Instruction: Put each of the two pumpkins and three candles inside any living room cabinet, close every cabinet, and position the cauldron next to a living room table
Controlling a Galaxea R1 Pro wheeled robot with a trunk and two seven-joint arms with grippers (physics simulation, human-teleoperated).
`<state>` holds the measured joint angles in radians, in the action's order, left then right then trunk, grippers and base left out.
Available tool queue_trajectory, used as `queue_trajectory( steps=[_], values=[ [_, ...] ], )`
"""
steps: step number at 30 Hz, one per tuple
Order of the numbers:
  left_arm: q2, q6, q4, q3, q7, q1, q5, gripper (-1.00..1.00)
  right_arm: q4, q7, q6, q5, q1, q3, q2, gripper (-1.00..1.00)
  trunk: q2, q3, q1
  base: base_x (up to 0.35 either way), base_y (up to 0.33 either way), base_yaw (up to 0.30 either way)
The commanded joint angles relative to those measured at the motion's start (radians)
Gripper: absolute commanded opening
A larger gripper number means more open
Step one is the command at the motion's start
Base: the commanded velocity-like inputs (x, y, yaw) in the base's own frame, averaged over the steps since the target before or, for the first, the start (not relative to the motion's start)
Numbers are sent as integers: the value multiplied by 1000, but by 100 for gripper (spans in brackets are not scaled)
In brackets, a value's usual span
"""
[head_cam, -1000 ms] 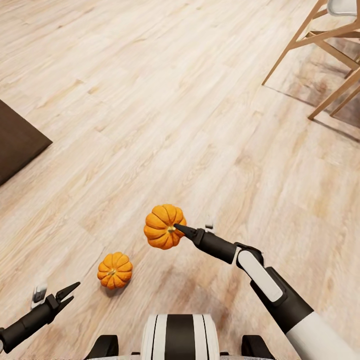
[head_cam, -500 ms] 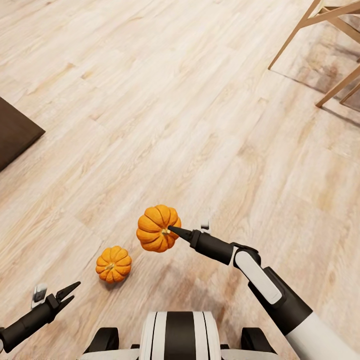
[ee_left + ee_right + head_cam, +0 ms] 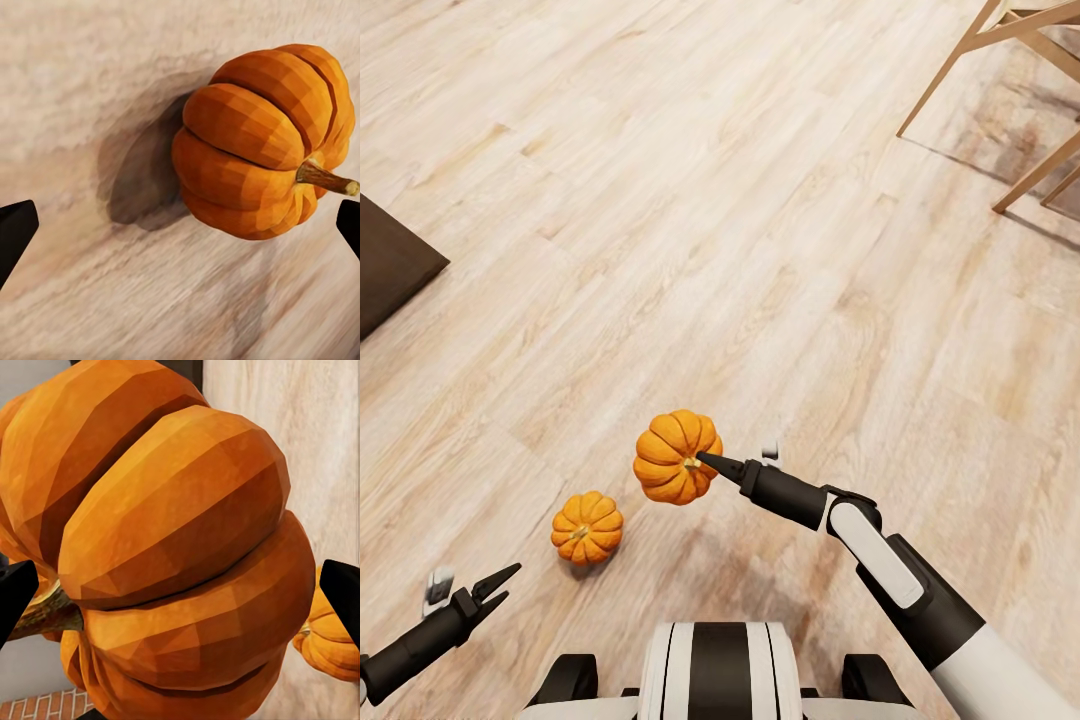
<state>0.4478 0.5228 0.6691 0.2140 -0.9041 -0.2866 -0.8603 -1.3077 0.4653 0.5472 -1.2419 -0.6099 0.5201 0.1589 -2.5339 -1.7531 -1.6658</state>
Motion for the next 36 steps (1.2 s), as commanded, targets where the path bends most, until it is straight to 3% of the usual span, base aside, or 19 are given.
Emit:
queue_trajectory(
  steps=[1, 9, 17, 36],
  values=[
    [0, 8, 0, 0, -1, 0, -6, 100, 1, 0, 4, -8, -1, 1, 1, -100, 0, 0, 0, 0, 0, 0],
    [0, 8, 0, -1, -1, 0, -5, 100, 0, -1, 2, -8, -1, 1, 0, -100, -1, -16, -2, 0, 0, 0],
    [0, 8, 0, -1, -1, 0, -5, 100, 0, -5, 2, -8, -1, 1, 1, -100, -3, -47, -5, 0, 0, 0],
    [0, 6, 0, 0, 6, 0, -5, 100, 5, -8, 0, -8, -1, 2, 1, -100, -3, -47, -5, 1, -57, 0]
  ],
)
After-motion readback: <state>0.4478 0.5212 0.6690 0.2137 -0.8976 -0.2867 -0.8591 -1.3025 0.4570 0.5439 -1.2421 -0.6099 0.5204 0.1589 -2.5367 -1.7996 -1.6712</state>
